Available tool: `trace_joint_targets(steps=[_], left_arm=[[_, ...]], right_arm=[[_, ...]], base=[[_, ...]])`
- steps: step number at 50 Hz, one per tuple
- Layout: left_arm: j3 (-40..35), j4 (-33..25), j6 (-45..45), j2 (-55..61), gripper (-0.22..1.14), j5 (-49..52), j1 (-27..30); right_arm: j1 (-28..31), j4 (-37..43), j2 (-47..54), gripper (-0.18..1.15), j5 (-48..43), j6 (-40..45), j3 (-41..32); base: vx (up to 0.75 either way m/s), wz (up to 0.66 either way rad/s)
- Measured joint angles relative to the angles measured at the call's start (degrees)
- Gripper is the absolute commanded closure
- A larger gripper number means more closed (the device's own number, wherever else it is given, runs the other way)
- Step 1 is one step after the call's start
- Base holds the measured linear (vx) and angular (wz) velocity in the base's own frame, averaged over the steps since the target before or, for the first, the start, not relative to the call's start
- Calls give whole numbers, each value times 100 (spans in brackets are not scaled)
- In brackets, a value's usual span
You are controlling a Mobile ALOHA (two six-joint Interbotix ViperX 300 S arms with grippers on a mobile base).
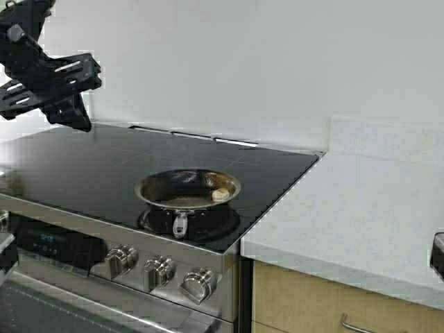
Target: Add oil to the pan and cook the shrimp and serve it
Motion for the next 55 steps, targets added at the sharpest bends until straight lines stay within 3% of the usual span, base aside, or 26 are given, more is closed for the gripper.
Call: trace_joint_targets(steps=[11,17,21,29,33,55], left_arm=[[0,0,0,0,87,44,-79],[0,-9,0,0,88,123,-193],[0,0,0,0,87,185,-211],[0,-9,9,0,88,202,-193],[0,-9,0,0,87,202,-202],[0,-18,0,44,87,202,-202]], right_arm=[[26,18,545,90,-141,35,-316],[18,35,729,83,-141,62,-519],[18,97,844,68,-62,88,-659],[9,299,1046,15,141,114,-914],[9,334,1055,-1,158,123,-984],[-44,378,1002,-1,308,158,-1125]], base=[[0,0],[0,0],[0,0],[0,0],[0,0],[0,0]])
